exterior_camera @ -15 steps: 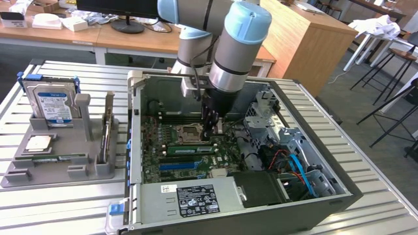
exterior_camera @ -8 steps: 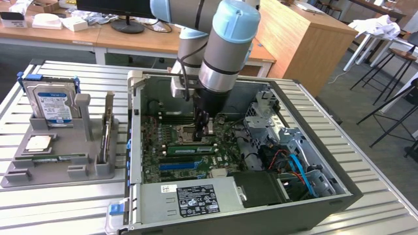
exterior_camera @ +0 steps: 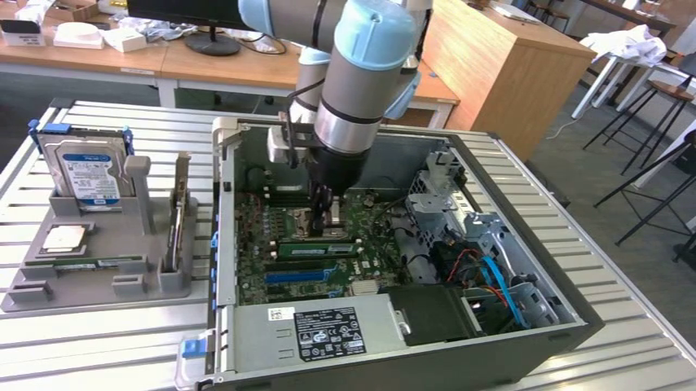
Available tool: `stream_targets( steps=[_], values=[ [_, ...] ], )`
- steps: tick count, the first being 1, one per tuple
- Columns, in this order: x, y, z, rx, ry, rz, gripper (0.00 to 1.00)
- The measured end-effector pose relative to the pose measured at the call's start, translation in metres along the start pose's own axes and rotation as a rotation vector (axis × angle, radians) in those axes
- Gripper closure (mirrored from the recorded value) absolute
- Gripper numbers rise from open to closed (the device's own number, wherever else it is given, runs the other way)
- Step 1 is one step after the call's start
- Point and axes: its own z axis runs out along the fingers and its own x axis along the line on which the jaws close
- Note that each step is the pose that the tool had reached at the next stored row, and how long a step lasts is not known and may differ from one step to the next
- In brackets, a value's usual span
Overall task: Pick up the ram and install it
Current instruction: 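Press down the ram until it locks into place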
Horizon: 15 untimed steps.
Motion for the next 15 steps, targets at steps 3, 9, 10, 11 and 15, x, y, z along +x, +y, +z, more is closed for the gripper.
stream_targets(
  steps=[3, 9, 10, 11, 15],
  values=[
    [-0.0001, 0.0052, 0.0005, 0.0, -0.0002, 0.0, 0.9],
    [0.0, 0.0074, 0.0006, 0.0, 0.0, 0.0, 0.9],
    [0.0, 0.0089, 0.0006, -0.0001, 0.0, 0.0, 0.9],
    [-0.0001, 0.0103, 0.0007, 0.0001, -0.0001, 0.0, 0.9],
    [0.0, 0.0109, 0.0007, 0.0, 0.0, 0.0, 0.9]
  ],
)
